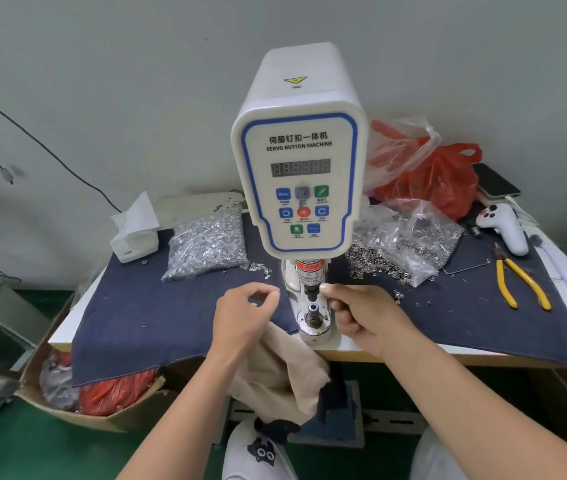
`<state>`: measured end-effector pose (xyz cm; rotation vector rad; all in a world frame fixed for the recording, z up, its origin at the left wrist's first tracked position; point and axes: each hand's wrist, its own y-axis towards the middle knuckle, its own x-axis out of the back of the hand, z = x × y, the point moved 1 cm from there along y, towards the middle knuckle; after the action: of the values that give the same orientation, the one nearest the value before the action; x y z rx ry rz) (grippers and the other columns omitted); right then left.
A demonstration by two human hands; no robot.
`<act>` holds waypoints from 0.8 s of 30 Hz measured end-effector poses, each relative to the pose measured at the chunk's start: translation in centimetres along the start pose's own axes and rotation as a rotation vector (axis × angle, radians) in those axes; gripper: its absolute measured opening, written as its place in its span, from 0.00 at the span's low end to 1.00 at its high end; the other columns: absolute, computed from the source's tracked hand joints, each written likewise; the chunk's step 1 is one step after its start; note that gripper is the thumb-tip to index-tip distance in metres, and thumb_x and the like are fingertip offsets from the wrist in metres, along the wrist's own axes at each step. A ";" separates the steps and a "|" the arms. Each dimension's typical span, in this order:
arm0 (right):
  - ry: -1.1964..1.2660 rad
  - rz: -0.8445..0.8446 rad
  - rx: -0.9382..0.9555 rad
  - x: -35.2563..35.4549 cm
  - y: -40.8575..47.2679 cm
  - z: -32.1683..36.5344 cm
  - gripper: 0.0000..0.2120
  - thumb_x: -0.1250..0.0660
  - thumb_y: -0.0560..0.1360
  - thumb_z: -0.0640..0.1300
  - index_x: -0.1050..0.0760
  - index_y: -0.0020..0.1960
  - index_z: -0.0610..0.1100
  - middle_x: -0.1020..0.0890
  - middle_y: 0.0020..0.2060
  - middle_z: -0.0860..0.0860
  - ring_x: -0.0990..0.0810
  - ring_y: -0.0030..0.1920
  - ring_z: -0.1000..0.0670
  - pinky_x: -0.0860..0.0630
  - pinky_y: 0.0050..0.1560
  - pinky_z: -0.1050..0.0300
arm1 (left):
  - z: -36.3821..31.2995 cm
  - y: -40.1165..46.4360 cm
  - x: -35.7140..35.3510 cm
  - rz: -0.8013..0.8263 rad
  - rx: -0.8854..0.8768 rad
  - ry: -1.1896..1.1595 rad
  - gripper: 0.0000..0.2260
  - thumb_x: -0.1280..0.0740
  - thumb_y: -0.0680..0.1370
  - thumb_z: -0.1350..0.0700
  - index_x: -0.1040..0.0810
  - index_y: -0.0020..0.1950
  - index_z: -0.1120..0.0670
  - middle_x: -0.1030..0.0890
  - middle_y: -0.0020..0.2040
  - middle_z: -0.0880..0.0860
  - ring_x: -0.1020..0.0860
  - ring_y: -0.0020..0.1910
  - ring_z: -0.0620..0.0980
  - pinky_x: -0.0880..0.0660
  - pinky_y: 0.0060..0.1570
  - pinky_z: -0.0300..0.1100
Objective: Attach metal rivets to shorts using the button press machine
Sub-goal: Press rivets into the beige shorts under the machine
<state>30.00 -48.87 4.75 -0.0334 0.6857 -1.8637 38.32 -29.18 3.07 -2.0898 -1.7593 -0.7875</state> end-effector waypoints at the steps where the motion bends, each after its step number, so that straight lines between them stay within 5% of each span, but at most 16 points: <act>1: 0.005 -0.054 0.003 0.0 0.4 0.1 0.09 0.28 0.77 0.37 0.23 0.39 0.39 0.28 0.27 0.50 0.36 0.23 0.56 0.43 0.20 0.65 | 0.0 -0.3 0.0 -0.002 -0.001 -0.003 0.07 0.28 0.77 0.52 0.13 0.41 0.42 0.15 0.43 0.32 0.18 0.46 0.32 0.28 0.45 0.25; 5: -0.140 -0.355 0.120 2.2 2.6 1.1 0.11 0.29 0.76 0.36 0.23 0.35 0.38 0.25 0.28 0.46 0.33 0.22 0.53 0.40 0.21 0.63 | 0.0 -0.9 0.4 -0.011 -0.006 -0.013 0.07 0.28 0.78 0.52 0.13 0.42 0.43 0.15 0.43 0.32 0.18 0.47 0.32 0.27 0.46 0.27; 9: -0.557 -0.540 0.216 6.0 4.6 2.0 0.15 0.30 0.80 0.45 0.17 0.38 0.38 0.19 0.28 0.46 0.24 0.23 0.48 0.27 0.30 0.56 | -0.2 -1.3 0.6 0.005 -0.017 -0.018 0.07 0.28 0.78 0.53 0.13 0.42 0.42 0.15 0.43 0.31 0.19 0.48 0.32 0.28 0.44 0.23; 12: -0.703 -0.531 0.152 7.5 5.3 2.3 0.14 0.33 0.81 0.40 0.19 0.37 0.39 0.18 0.28 0.46 0.23 0.20 0.51 0.24 0.25 0.57 | -0.4 -1.3 0.2 0.028 -0.029 -0.024 0.08 0.27 0.78 0.54 0.13 0.42 0.42 0.15 0.43 0.32 0.18 0.48 0.33 0.28 0.44 0.24; 15: -0.604 -0.546 0.141 7.9 5.3 2.6 0.13 0.36 0.80 0.34 0.18 0.39 0.38 0.15 0.34 0.42 0.20 0.26 0.47 0.15 0.38 0.48 | -0.7 -1.4 -0.2 0.035 -0.027 -0.047 0.08 0.27 0.77 0.56 0.13 0.42 0.43 0.14 0.42 0.34 0.18 0.47 0.32 0.29 0.44 0.24; 19: -0.288 -0.419 0.184 7.3 4.0 2.9 0.07 0.34 0.80 0.29 0.20 0.46 0.37 0.16 0.41 0.39 0.19 0.33 0.47 0.19 0.29 0.61 | -0.6 -1.4 -0.4 0.049 -0.017 -0.066 0.08 0.26 0.77 0.56 0.13 0.41 0.44 0.14 0.43 0.34 0.18 0.46 0.33 0.28 0.44 0.26; 24: -0.162 -0.179 0.189 4.8 1.8 2.2 0.02 0.31 0.79 0.32 0.20 0.48 0.36 0.14 0.38 0.41 0.16 0.31 0.50 0.19 0.33 0.62 | -0.6 -1.4 -0.4 0.065 -0.025 -0.069 0.06 0.25 0.77 0.54 0.13 0.42 0.43 0.14 0.43 0.34 0.18 0.46 0.34 0.29 0.43 0.25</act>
<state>30.37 -54.41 4.29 -0.1250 0.4041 -2.0643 36.78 -29.51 3.13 -2.2029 -1.7147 -0.7313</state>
